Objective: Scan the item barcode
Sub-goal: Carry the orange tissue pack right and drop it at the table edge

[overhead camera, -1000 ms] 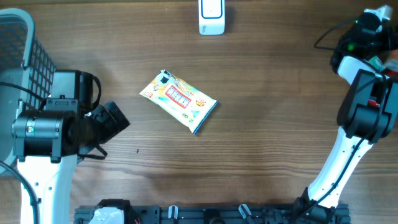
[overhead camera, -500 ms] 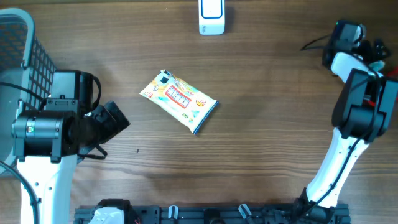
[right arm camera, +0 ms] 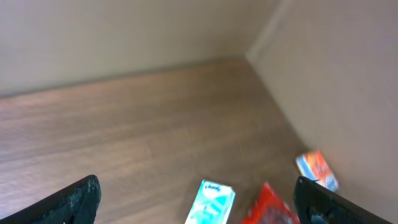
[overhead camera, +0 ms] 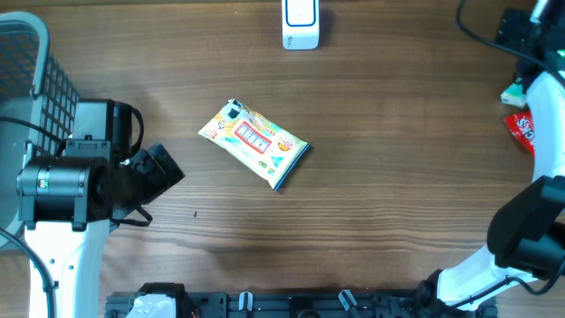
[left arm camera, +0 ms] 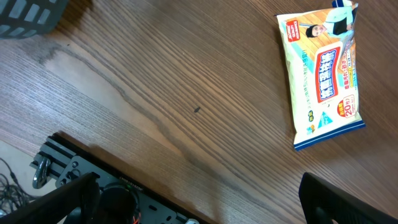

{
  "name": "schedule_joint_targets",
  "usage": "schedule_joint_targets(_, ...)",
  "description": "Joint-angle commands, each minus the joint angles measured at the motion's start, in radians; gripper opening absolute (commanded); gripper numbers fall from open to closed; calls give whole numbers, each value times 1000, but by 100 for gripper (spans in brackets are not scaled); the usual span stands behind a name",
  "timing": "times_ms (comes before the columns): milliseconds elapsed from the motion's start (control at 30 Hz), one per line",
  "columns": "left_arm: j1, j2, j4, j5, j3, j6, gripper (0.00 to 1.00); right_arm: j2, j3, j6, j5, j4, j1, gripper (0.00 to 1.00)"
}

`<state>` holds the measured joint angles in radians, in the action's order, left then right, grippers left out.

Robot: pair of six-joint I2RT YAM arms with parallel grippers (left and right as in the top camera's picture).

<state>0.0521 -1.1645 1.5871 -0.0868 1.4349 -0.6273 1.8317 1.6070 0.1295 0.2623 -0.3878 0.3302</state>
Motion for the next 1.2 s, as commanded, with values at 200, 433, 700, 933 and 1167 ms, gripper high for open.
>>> schedule_joint_targets(200,-5,-1,0,0,0,-13,100,206,-1,-270,-209,-26,331,100)
schedule_joint_targets(433,-5,-1,0,0,0,-13,100,277,-1,-261,-317,213,402,74)
schedule_joint_targets(700,-5,-1,0,0,0,-13,100,365,30,-347,-317,276,426,8)
schedule_joint_targets(933,-5,-1,0,0,0,-13,100,388,167,-278,-260,92,456,4)
schedule_joint_targets(1167,-5,-1,0,0,0,-13,100,348,167,-260,-476,18,391,4)
